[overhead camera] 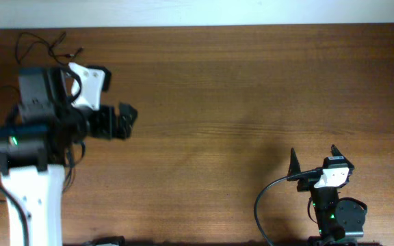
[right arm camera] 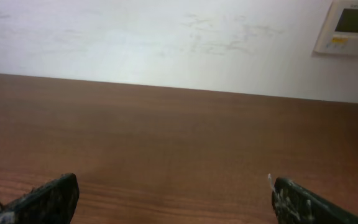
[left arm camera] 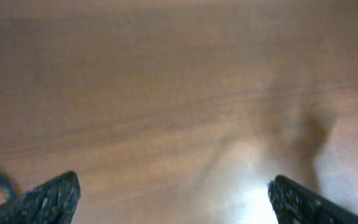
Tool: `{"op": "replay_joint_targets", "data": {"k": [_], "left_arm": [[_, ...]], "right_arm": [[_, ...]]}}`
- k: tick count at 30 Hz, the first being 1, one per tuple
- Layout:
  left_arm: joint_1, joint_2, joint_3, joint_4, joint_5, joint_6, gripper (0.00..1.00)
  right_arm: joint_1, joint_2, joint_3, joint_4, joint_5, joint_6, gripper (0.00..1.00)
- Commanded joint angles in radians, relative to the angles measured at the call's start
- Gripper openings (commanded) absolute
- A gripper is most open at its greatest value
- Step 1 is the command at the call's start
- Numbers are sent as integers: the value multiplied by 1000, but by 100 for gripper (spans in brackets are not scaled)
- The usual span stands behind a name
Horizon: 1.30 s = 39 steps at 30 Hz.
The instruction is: Untangle cables
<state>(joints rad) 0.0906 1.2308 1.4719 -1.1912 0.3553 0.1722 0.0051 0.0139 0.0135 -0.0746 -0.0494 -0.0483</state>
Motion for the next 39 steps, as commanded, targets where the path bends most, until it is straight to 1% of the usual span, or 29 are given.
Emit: {"op": "replay_joint_targets", "data": {"k": [1,5,10,13,15,20,24,28,32,35,37,39], "left_arm": [[-57,-159,-189,51,-6,28,99],[-137,-398,-361,99,-21,28,99],[-140,-785,-604,161,-14,24,99],[-140,-927,-660,164,14,24,99],[-140,-959,-688,175,14,24,99],[-131,-1026,-805,290,7,24,99],[-131,-1041,-882,415,5,24,99],[-130,-1084,-1009,598,3,19,99],[-120,-1139,-1132,771,3,-61,99],[-106,-1196,-1234,908,-27,-124,99],[-98,-1227,-1287,972,-47,-177,99],[-96,-1226,-1318,1011,-50,-182,99]], "right_arm": [[-6,-11,-8,-3,8,3,98],[-6,-11,-8,-3,8,3,98],[-6,-11,-8,-3,8,3,98],[-6,-11,-8,-3,8,3,98],[-6,-11,-8,-3,8,3,99],[-6,-11,-8,-3,9,3,98],[-6,-11,-8,-3,9,3,98],[-6,-11,-8,-3,8,3,98],[-6,-11,-8,-3,8,3,98],[-6,-11,-8,-3,9,3,99],[-6,-11,-8,-3,8,3,98],[-6,-11,-8,-3,8,3,98]]}}
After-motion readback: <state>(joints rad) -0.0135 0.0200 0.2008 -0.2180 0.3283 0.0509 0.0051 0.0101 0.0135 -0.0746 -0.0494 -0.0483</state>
